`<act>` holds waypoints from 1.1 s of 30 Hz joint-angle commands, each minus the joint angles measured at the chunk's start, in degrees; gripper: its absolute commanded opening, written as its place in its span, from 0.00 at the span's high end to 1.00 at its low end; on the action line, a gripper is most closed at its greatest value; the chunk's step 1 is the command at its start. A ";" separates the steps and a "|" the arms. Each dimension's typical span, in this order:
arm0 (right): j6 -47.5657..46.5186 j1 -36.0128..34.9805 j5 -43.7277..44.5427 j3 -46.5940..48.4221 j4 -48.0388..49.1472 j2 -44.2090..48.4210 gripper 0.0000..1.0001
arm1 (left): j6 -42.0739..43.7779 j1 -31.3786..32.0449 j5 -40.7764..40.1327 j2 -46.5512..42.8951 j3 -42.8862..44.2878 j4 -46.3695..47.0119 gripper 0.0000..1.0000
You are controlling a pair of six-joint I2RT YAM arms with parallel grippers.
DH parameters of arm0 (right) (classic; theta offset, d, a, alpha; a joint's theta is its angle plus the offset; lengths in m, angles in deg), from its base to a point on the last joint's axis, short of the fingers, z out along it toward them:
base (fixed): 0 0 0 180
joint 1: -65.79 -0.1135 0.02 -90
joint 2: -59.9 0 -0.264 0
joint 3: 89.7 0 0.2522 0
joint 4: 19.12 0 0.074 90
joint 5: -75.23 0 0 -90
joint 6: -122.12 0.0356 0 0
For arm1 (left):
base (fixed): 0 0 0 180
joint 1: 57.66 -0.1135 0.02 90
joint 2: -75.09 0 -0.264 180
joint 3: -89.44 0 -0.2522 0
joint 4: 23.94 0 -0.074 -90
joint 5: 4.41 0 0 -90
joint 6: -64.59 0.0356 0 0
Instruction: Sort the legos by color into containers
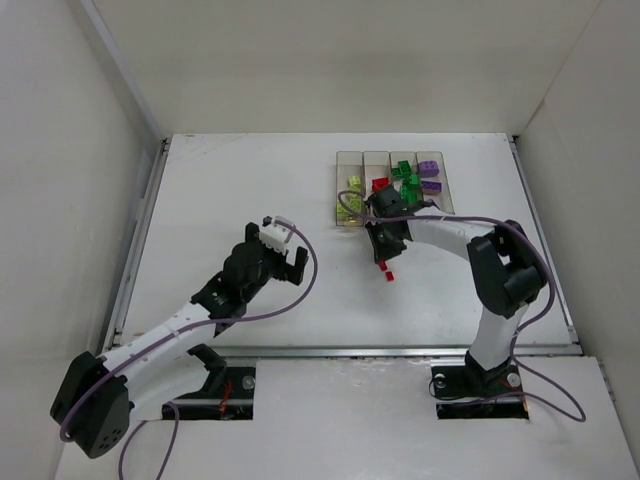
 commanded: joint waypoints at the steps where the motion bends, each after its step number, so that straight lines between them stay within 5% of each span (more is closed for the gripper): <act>1: 1.79 -1.45 -0.21 2.12 -0.13 -0.83 0.84 | -1.65 -0.14 -0.98 -2.39 -0.71 1.69 0.00; 3: 2.32 -1.45 -0.82 3.10 -0.13 0.66 1.00 | -1.65 -0.67 -0.98 -2.39 -0.71 1.68 0.00; 9: 3.56 2.85 -2.23 12.14 5.66 7.69 1.00 | -1.65 -0.67 0.60 -1.34 -0.71 1.68 0.00; 14: 2.07 9.79 7.34 16.88 5.85 9.89 1.00 | -1.04 -0.67 1.21 -0.28 -0.71 2.21 0.00; 20: -3.38 17.01 12.62 24.62 0.75 0.50 1.00 | -1.03 -1.98 1.83 0.25 -0.19 2.21 0.00; 33: 1.10 14.73 -2.67 24.45 11.20 -5.48 1.00 | -1.04 -1.99 2.88 1.30 0.34 2.21 0.00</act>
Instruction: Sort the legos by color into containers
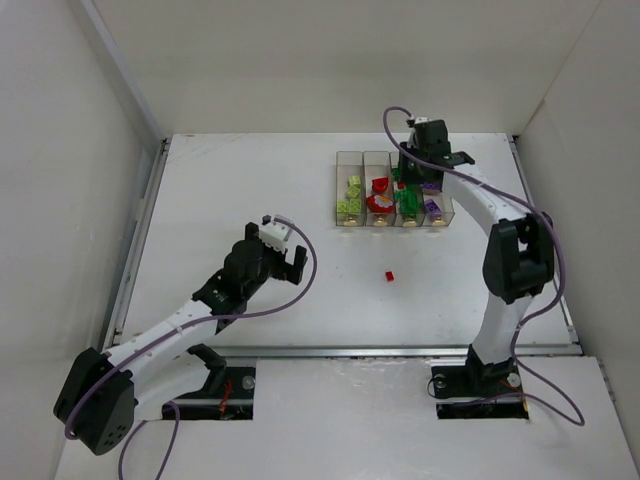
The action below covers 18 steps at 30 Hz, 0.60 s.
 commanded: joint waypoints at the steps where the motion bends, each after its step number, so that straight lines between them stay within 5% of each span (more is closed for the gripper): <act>1: 1.84 -1.90 -4.15 2.62 4.45 -3.71 1.00 | -0.18 -0.11 0.85 -0.32 0.38 2.10 0.00; 3: 1.84 -2.44 -4.86 5.95 3.92 -6.96 1.00 | -0.18 -0.11 0.85 -0.32 0.38 2.10 0.00; 5: 1.84 -2.96 -5.47 9.37 2.52 -8.81 0.87 | -0.18 -0.11 0.85 -0.32 0.38 2.10 0.00; 8: 1.84 -2.96 -6.09 11.76 1.99 -10.93 0.50 | -0.18 -0.11 0.85 -0.32 0.38 2.10 0.00; 11: 1.84 -2.96 -6.80 13.43 1.99 -11.55 0.25 | -0.18 -0.11 1.47 -0.32 0.38 2.10 0.00; 18: -1.58 -5.15 -4.87 8.53 1.46 -0.05 0.19 | 0.35 -0.11 1.99 -0.84 0.38 2.10 0.00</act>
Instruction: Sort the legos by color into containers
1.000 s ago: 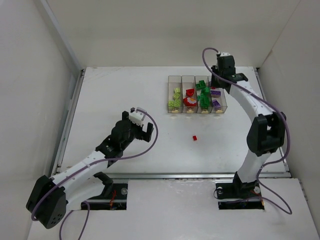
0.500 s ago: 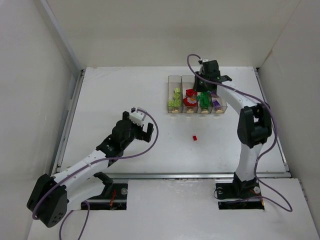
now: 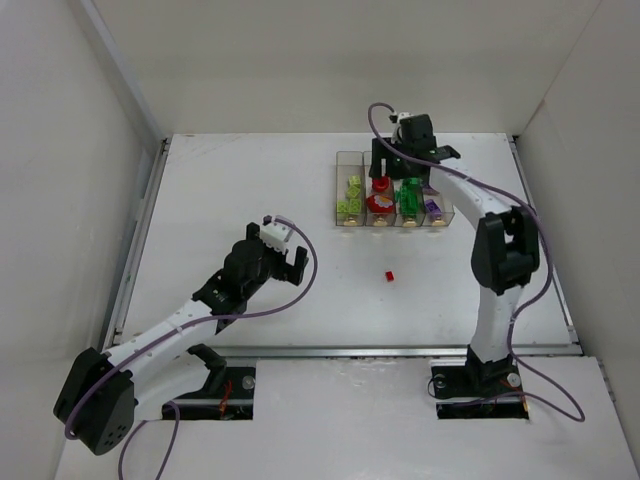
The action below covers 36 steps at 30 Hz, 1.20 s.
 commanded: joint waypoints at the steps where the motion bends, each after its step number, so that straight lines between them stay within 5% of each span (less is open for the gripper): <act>1: -3.61 -3.80 1.21 -2.15 0.59 10.97 0.19 | 0.28 -0.11 0.84 -0.82 0.38 2.08 0.00; 8: -5.04 -12.33 5.26 -19.01 -12.06 19.17 0.19 | 0.81 -0.11 1.89 -0.82 -0.14 2.08 0.00; 15: 3.84 -16.20 5.87 -35.02 -11.11 22.15 0.24 | 1.33 -0.11 2.42 -1.35 -0.14 2.08 0.00; 36: 7.62 -18.49 11.07 -38.11 -11.81 19.34 0.35 | 1.34 -0.11 2.42 -1.35 -0.14 2.08 0.00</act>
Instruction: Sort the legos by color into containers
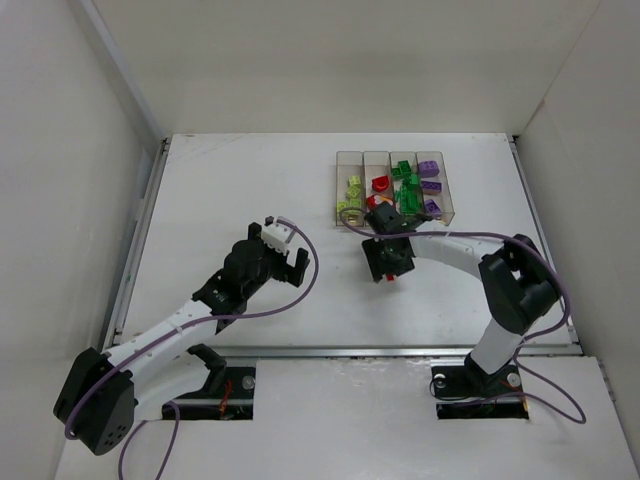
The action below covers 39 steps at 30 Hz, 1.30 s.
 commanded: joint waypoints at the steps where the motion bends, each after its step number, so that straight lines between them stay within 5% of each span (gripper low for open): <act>1: -0.02 -0.16 -0.78 -0.06 1.39 -0.33 0.38 | 0.29 -0.11 0.65 -1.33 -0.14 2.08 0.00; 5: -1.26 -0.16 -3.86 -0.06 1.92 -2.61 0.67 | 0.29 -0.11 0.65 -1.33 -0.14 2.08 0.00; 6: -1.26 -0.16 -3.87 -0.06 1.92 -2.62 0.83 | 0.29 -0.11 0.65 -1.33 -0.14 2.08 0.00; 8: -1.26 -0.16 -3.26 -0.06 1.92 -2.62 1.00 | 0.29 -0.11 0.65 -1.33 -0.14 2.08 0.00; 14: -3.89 -0.16 -6.59 4.50 2.88 4.14 1.00 | 0.29 -0.11 0.65 -1.33 -0.14 2.61 0.00; 18: -2.50 1.15 -0.47 8.10 13.76 10.91 1.00 | 0.29 -0.11 0.65 -1.33 -0.14 2.61 0.00; 21: 0.23 6.23 6.13 16.33 14.40 6.19 1.00 | 0.29 -0.11 0.65 -0.80 -0.14 2.61 0.00; 28: -4.16 12.40 5.53 44.12 4.14 -19.29 1.00 | 0.29 -0.11 0.65 -0.80 -0.14 2.61 0.00; 32: -4.16 14.78 5.54 53.28 4.55 -24.50 0.89 | 0.29 -0.11 0.65 -0.80 -0.14 2.61 0.00; 38: -8.02 14.79 3.44 56.63 6.84 -26.35 0.21 | 0.29 -0.11 0.65 -0.27 -0.14 2.61 0.00; 39: -8.55 14.79 2.90 57.16 6.15 -26.35 0.17 | 0.29 -0.11 0.65 -0.27 -0.14 2.61 0.00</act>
